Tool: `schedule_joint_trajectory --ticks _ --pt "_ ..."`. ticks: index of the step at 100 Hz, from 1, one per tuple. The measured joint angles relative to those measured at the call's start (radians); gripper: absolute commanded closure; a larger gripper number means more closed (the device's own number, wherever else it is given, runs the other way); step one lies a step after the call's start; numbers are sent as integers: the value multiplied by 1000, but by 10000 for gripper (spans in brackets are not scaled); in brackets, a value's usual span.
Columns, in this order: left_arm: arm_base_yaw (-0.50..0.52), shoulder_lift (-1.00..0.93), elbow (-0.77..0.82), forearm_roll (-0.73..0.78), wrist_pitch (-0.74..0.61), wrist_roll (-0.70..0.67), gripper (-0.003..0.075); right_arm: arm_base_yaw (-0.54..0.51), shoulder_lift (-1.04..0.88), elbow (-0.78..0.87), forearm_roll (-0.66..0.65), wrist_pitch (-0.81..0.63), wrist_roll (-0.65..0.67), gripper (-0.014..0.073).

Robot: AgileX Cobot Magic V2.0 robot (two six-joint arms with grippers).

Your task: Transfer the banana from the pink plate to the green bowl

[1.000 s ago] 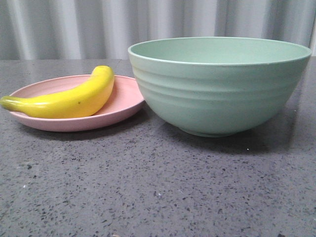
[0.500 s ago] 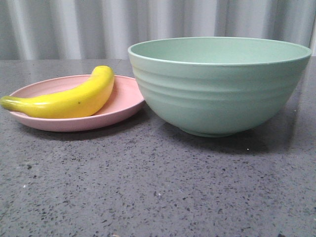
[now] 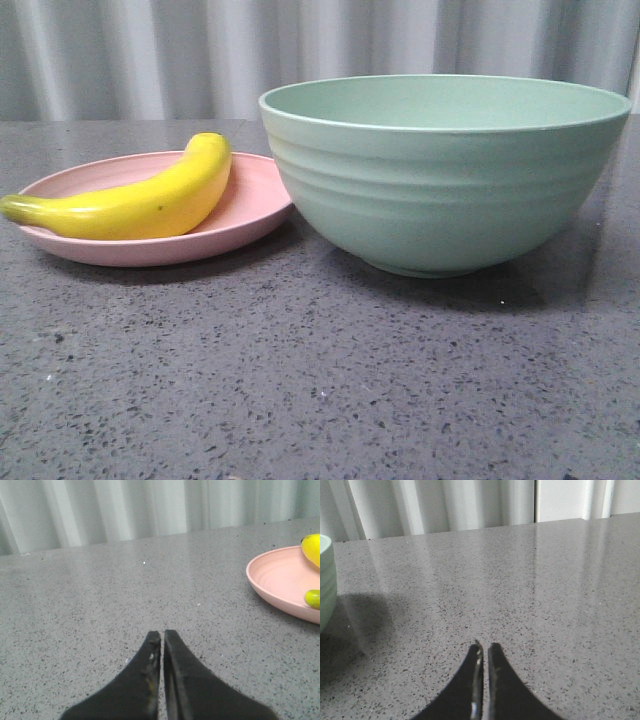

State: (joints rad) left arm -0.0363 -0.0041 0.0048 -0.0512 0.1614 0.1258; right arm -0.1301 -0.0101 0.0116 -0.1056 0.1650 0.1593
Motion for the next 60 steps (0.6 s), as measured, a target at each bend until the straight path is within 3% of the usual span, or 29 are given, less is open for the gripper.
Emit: schedule_joint_trajectory --ticks 32,60 --pt "0 0 0 -81 -25 0 741 0 0 0 2 -43 0 658" --pt "0 0 -44 -132 2 0 741 0 92 -84 3 12 0 655"
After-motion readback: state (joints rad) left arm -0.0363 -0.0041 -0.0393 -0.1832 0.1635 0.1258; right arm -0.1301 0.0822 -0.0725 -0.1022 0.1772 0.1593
